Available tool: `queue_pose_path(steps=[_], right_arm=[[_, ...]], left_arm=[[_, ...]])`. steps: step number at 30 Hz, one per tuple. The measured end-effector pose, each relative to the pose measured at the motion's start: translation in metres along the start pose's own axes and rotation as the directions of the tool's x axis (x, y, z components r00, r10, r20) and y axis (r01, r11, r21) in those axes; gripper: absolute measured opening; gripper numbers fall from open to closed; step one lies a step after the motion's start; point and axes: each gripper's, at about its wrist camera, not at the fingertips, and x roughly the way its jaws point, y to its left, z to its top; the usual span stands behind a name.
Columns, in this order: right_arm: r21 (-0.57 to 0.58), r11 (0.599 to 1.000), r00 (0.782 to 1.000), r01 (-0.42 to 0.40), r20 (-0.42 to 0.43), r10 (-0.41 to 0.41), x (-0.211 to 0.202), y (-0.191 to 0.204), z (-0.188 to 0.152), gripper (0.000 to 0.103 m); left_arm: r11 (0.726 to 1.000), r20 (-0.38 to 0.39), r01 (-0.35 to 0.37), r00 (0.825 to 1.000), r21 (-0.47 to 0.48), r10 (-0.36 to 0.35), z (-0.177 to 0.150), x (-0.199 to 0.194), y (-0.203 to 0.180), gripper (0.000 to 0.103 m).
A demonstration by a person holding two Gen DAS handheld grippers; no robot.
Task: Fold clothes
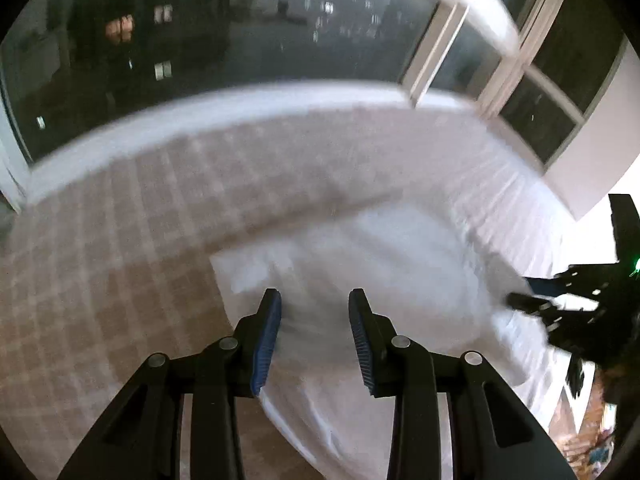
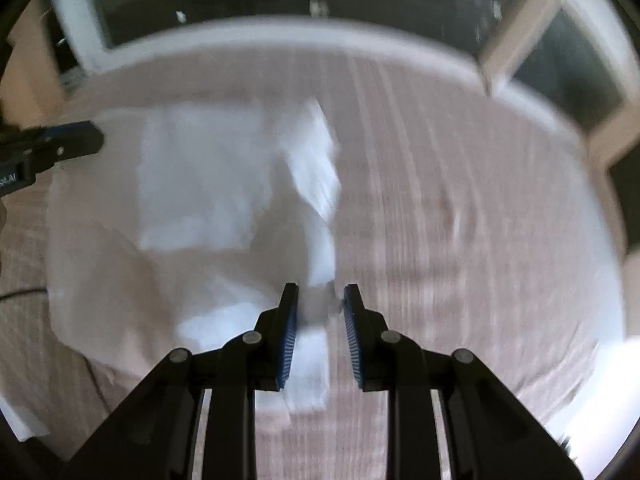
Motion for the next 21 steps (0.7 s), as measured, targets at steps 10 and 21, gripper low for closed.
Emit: queue_pose_path(steps=[10,21], right_arm=[[0.038,0.980,0.921,-0.193,0.352,0.168,-0.050,0.009,0.051,0.023],[0.116,0.981,0.961,-0.157,0.248,0.124,0.036,0.001,0.072,0.031]], left_arm=[[0.997,0.080,0.056,0.995,-0.050,-0.052,0.019,-0.024,0.005,0.032],[0.999,0.107,0.047,0.993,-0.019,-0.045,0.002,-0.039,0.006,0.028]])
